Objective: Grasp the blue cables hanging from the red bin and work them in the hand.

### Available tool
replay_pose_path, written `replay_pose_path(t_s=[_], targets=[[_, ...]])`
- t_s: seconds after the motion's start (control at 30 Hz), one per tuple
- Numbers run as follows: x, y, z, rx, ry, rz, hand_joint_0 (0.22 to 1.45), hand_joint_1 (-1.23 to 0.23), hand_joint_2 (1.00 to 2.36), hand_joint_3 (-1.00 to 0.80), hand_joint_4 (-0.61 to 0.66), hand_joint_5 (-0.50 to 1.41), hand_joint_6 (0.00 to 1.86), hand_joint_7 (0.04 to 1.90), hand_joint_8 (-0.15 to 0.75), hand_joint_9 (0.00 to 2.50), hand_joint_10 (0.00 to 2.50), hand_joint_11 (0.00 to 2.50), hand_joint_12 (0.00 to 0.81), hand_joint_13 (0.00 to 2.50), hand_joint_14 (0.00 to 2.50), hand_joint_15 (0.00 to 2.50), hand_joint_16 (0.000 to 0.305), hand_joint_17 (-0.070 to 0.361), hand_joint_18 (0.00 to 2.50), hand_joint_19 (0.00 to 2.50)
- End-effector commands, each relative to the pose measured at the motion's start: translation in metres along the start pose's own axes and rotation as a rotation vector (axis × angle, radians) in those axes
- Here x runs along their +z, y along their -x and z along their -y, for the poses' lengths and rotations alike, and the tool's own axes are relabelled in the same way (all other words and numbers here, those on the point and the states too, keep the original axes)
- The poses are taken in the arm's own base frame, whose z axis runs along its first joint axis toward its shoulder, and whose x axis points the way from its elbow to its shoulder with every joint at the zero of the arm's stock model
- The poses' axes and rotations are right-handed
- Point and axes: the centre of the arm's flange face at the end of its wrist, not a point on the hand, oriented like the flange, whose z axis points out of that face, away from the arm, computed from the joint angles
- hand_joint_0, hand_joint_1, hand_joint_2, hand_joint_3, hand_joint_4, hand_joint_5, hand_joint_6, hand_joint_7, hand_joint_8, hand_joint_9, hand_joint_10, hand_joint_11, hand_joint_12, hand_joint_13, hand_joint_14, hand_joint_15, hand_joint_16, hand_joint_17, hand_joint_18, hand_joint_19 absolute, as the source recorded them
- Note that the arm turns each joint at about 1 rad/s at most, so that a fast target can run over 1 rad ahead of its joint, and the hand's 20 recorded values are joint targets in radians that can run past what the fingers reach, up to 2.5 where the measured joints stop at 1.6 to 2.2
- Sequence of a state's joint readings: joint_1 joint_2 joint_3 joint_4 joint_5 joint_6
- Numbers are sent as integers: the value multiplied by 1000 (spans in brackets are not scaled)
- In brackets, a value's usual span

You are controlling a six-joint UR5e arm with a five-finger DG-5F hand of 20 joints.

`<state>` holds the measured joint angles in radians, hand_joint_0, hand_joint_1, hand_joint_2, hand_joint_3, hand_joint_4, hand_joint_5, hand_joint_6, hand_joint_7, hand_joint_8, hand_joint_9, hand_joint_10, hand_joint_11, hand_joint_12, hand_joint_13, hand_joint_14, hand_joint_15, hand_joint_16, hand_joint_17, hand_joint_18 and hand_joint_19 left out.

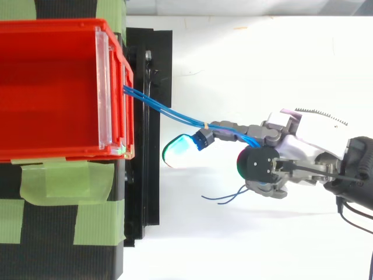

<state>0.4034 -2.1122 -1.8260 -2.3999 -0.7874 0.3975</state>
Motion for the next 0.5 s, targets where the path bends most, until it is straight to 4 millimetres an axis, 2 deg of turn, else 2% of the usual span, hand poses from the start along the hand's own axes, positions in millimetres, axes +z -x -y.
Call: replay_pose_path(t_s=[0.0,0.47], targets=[[-1,0,1,-10,-7,2,769,-532,1000,-1000,379,233,14,950,376,1105,2500,2500,468,1185,2500,1629,58,131,1496,1654],[-2,0,2,-93,-18,1,767,-535,1000,-1000,369,220,14,928,377,1117,2500,2500,463,1180,2500,1665,58,130,1490,1620]])
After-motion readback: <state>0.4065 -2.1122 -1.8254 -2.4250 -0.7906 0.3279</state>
